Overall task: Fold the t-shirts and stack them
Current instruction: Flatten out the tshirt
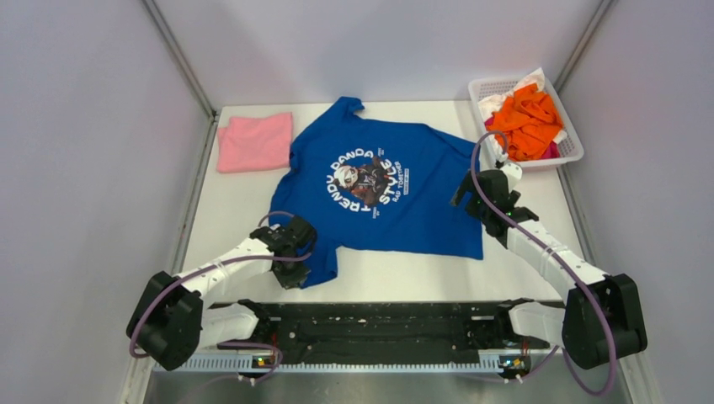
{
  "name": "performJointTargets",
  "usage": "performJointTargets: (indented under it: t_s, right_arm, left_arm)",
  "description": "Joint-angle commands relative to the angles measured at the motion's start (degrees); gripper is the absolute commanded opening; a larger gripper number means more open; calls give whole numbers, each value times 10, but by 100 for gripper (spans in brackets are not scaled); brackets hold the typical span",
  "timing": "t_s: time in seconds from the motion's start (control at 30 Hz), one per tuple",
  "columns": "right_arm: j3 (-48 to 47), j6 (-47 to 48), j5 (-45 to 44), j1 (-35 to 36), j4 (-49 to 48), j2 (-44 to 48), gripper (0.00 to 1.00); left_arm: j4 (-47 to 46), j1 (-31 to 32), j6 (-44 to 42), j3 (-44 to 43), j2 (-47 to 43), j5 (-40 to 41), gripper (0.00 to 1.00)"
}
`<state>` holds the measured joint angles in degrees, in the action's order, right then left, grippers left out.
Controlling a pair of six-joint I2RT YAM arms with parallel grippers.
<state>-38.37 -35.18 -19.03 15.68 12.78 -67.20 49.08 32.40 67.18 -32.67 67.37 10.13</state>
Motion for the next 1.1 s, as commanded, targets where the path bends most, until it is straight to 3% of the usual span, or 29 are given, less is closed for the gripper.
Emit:
performJointTargets:
  t_s: [0.0,0.27,0.53,0.67,0.97,1.07]
  right_arm:
    - [-21,-7,-6,-3,-2,11,99]
    - [-11,-21,-9,-2,8,44,98]
    - [0,-61,7,-3,131,75,98]
    - [39,-63,-16,-2,182,101,98]
    - [114,-111,37,-3,234,125,85]
    - [123,-116,39,-3,212,120,74]
  left_arm:
    - [-21,0,-1,6,9,64,0]
    - [-80,0,-52,-2,-8,54,0]
    - [-97,0,-124,-27,-112,42,0]
    - [-131,0,-166,-38,-154,84,0]
    - [-212,0,-207,-71,-179,90,0]
    - [-222,0,-220,-79,-181,83,0]
